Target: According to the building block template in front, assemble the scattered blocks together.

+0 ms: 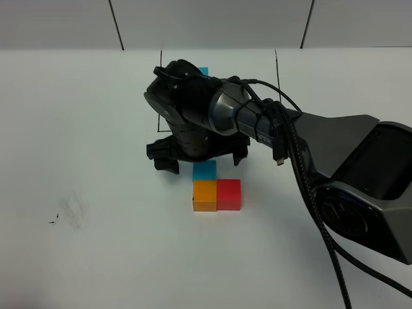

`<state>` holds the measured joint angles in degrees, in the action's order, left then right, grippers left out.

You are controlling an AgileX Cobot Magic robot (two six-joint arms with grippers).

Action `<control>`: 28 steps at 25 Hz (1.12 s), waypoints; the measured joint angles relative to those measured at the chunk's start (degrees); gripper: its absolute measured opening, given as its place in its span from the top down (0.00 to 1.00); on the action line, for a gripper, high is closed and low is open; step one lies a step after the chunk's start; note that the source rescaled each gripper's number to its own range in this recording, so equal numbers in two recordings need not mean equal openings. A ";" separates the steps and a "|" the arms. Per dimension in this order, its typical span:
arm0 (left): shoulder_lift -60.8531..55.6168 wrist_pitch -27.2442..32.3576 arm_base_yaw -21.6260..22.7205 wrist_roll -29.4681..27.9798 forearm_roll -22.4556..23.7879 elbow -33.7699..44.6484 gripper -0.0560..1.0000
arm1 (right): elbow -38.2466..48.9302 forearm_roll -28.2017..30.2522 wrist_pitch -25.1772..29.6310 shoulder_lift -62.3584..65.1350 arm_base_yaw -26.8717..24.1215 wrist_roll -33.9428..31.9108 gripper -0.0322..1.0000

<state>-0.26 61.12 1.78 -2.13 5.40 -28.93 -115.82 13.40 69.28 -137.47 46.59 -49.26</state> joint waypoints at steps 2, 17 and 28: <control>0.00 0.00 0.00 0.00 0.00 0.00 0.74 | -2.18 0.61 0.00 1.84 0.00 1.81 0.00; 0.00 0.00 0.00 0.00 0.00 0.00 0.74 | -13.84 17.97 0.16 19.44 -20.64 19.84 0.00; 0.00 0.00 0.00 0.00 0.00 0.00 0.74 | -15.27 0.44 0.70 34.82 -47.43 61.26 0.00</control>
<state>-0.26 61.12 1.78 -2.13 5.40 -28.93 -131.09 13.84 69.98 -102.65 -0.84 12.01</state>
